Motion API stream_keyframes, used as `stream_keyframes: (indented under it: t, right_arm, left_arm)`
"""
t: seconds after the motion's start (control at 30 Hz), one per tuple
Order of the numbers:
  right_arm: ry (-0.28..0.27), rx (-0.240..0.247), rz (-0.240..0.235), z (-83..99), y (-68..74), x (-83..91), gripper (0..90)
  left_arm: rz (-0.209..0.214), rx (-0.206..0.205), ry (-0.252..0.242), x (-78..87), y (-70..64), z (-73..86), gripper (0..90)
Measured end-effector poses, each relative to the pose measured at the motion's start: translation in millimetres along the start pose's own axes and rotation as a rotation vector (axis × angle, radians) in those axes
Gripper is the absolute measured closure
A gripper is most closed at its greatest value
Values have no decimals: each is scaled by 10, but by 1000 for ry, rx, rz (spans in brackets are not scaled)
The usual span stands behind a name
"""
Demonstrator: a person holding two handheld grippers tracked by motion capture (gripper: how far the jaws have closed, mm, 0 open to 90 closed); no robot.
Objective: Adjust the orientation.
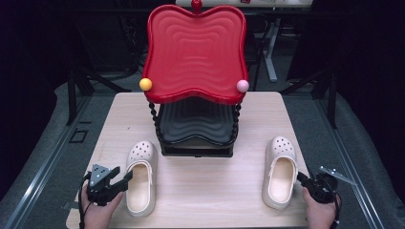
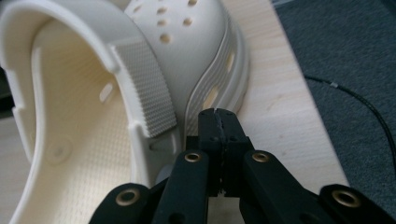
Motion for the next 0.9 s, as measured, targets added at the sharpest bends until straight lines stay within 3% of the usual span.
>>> stream_keyframes:
  t: [0.03,0.07,0.1,0.13,0.23,0.3,0.4,0.47,0.5,0.63,0.7,0.8,0.9]
  right_arm:
    - [0,0,0,0,0,0,900]
    - [-63,8,21,-43,37,102,881]
    - [-63,8,21,-43,37,102,881]
    - [-96,22,24,-67,67,170,875]
    - [-203,106,15,-125,222,365,855]
    - [-234,145,7,-143,300,385,855]
    - [-222,200,20,-170,379,325,868]
    - [-215,200,24,-173,385,299,875]
    - [-183,195,45,-175,374,215,896]
    - [-171,152,30,-176,330,179,900]
    - [-175,155,32,-171,332,183,892]
    - [-189,164,44,-175,345,209,842]
    - [-205,229,91,-179,385,237,730]
  left_arm:
    - [0,0,0,0,0,0,469]
    - [2,4,-1,5,12,0,469]
    - [2,4,-1,5,12,0,468]
    - [3,5,1,5,15,1,468]
    - [-1,2,-1,-3,5,2,466]
    - [-2,-1,1,-3,1,1,466]
    - [-3,3,-1,-6,5,2,466]
    - [-3,3,1,-7,10,2,466]
    - [-2,5,2,-9,14,3,466]
    - [-1,3,2,-10,15,3,466]
    - [-2,3,6,-14,17,3,465]
    - [-2,1,3,-13,11,4,466]
    - [-1,3,2,-9,12,3,466]
Point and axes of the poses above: each handheld gripper's, and its own axes: x roughly backward along the jaws, z roughly out of its underside, y roughly to its left, the point moved 1 cm from there along -x, roughly forward along the jaws, and after that the axes turned 10 degrees about x, right-handed, at the moved point
